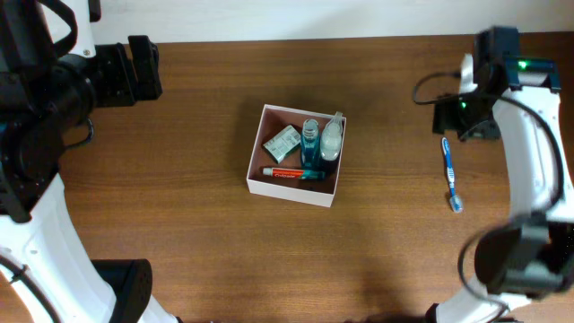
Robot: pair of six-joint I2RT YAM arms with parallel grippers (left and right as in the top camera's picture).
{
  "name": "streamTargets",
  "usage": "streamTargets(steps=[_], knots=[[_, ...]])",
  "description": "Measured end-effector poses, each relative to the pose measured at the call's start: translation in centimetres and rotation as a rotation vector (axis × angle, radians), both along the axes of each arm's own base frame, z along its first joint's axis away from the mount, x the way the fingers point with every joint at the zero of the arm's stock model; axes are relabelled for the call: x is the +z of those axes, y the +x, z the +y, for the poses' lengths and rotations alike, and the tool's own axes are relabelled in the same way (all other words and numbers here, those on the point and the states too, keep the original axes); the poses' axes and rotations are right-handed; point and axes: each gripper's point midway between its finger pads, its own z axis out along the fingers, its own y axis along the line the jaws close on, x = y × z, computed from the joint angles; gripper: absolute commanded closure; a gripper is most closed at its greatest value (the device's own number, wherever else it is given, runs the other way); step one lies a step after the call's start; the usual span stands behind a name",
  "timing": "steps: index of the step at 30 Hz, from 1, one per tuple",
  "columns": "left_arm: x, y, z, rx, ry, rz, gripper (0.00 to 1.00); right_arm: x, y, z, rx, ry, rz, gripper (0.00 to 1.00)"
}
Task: Pack container
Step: 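Place the blue razor into the box and release, then grasp the blue toothbrush with the right gripper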
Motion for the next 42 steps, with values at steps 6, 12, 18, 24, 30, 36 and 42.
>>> streamTargets(steps=[6,12,18,24,30,36,42], knots=[[0.0,0.0,0.0,0.0,0.0,0.0,0.01,-9.0,-1.1,-2.6,-0.053,0.025,0.22,0.25],[0.0,0.0,0.0,0.0,0.0,0.0,0.01,-14.4,-1.8,-3.9,-0.029,0.023,0.342,0.47],[0.0,0.0,0.0,0.0,0.0,0.0,0.01,-15.8,-1.2,-4.0,-0.026,0.044,0.331,0.77],[0.0,0.0,0.0,0.0,0.0,0.0,0.01,-15.8,-0.3,-3.2,-0.03,0.097,0.293,0.96],[0.0,0.0,0.0,0.0,0.0,0.0,0.01,-15.4,-1.0,-1.8,-0.038,0.173,0.315,0.96],[0.0,0.0,0.0,0.0,0.0,0.0,0.01,-8.8,-0.5,2.1,0.041,0.194,0.214,0.96],[0.0,0.0,0.0,0.0,0.0,0.0,0.01,7.2,-0.5,14.3,0.408,0.166,-0.222,0.96]])
